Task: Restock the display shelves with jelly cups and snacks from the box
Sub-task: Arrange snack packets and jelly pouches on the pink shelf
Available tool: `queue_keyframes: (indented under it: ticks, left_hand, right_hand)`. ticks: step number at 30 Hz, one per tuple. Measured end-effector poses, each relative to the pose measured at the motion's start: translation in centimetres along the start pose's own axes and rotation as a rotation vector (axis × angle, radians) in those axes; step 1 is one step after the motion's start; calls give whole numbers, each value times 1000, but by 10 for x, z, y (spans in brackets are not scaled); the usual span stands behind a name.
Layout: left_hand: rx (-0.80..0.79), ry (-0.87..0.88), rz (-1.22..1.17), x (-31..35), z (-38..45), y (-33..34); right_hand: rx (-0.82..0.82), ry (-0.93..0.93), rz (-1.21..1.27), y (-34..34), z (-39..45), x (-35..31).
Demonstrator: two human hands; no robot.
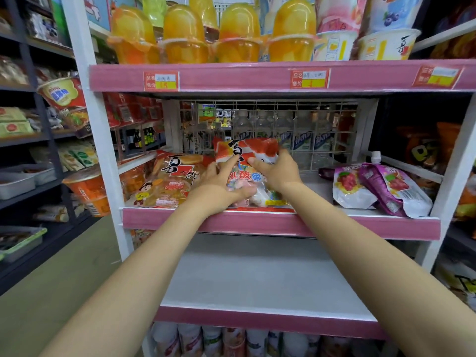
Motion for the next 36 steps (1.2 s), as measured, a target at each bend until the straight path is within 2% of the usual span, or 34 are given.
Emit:
queue_keyframes:
  ticks: [2,5,9,11,16,20,23,25,27,28,30,33,36]
  left_hand:
    - [-30,-16,127,0,5,0]
    - [-43,17,137,-5,0,-2]
    - [100,78,149,-26,-19,-9]
    - [109,90,180,-36,-22,-9]
    - [74,74,240,-43,-18,-8]
    - [47,60,258,-43,-14,-6]
    - [30,68,232,-42,-14,-7]
    - [27,78,210,-43,-14,-6]
    - [43,89,198,-44,-13,-5]
    - [54,92,199,-44,-13,-5]
    - [83,99,200,-44,-14,-5]
    - [125,96,144,-46,-16,-6]
    - [114,97,102,-47,-19,-7]
  right_hand:
    - [-22,-8,-12,-1,0,2]
    - [-103,8,-22,-1,-1,3]
    - [-132,29,-23,-8,-3,6]
    - [-154,38,-31,-8,-1,6]
    - [-184,163,-478,2,6,12]
    - [-238,273,-292,10,11,12]
    - [-210,295,-249,20,12,10]
    - [-116,245,-340,21,11,8]
    - [-4,-18,-494,17,7,-2]
    - [5,-190,-523,16,5,-9]
    - [-121,-403,-521,21,1,-21]
    - [-364,-376,-626,37,-3,-19]
    - [-475,-242,-796,45,-4,-14]
Point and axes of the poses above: each hand's wrist, its own z-axis towards the middle knuckle, its own y-axis out of the palm, x = y × z, the point moved 3 cm from there along z, towards the middle knuckle, and after that the axes turned 8 degrees about z, right-handed, at the moved point
